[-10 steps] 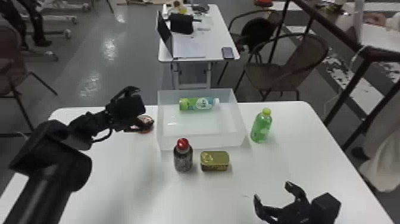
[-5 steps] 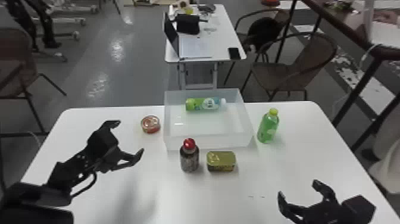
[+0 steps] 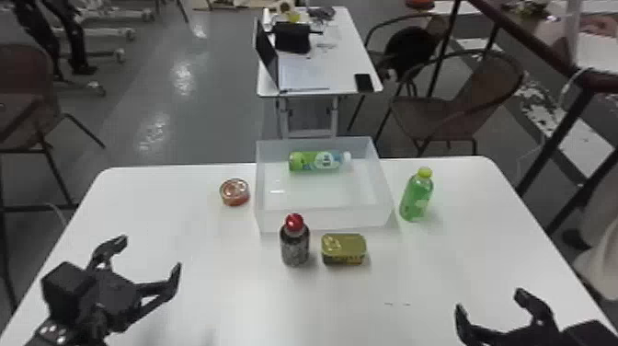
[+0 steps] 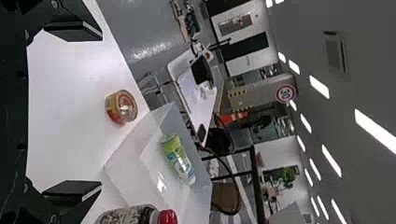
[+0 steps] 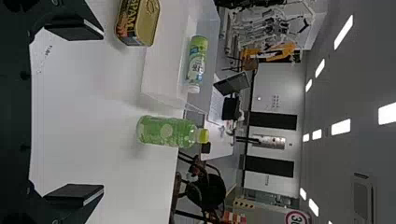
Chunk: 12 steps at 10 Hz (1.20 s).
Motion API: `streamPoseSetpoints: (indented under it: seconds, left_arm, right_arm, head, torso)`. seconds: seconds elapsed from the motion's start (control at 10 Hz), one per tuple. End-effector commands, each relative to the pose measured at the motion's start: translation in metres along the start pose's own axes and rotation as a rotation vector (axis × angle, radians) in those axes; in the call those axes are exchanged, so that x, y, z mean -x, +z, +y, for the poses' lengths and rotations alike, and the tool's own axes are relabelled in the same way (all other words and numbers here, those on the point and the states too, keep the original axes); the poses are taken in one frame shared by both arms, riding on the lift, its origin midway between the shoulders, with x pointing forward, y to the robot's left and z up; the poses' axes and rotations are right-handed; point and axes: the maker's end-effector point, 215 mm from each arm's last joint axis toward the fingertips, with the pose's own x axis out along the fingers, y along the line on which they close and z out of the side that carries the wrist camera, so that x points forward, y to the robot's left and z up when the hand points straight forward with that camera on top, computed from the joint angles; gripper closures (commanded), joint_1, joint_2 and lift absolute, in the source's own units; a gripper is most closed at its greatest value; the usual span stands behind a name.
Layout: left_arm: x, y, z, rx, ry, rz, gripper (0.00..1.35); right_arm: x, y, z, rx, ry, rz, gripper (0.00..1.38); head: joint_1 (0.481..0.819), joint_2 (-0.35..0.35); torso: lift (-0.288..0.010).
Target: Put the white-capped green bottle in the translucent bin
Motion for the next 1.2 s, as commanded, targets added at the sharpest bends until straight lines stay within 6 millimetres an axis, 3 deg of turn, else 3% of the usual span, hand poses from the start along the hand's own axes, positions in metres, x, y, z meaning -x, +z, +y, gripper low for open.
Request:
streamPoseSetpoints:
  seconds: [0.0, 0.2, 0.6, 1.1]
  left_arm:
    - [0.030, -0.012, -0.001, 0.084, 0.047, -0.016, 0.17]
    - [0.042, -0.027, -0.009, 0.178, 0.104, -0.003, 0.17]
    - [0.031, -0.020, -0.036, 0.256, 0.120, -0.026, 0.17]
    - [0.029, -0.018, -0.038, 0.256, 0.117, -0.029, 0.17]
  right_arm:
    - [0.007, -0.004, 0.000, 0.001, -0.005, 0.009, 0.13]
    - [0.014, -0.008, 0.001, -0.003, -0.017, 0.006, 0.13]
    - [0.019, -0.010, 0.002, -0.004, -0.016, 0.010, 0.13]
    - [0.019, -0.011, 0.003, -0.004, -0.014, 0.012, 0.14]
  head:
    - [0.695, 0.021]
    - [0.695, 0.043]
    - [0.695, 0.026]
    - [0.695, -0.004]
  torso:
    - [-0.029]
    - [-0.029]
    - [-0.029]
    - [-0.029]
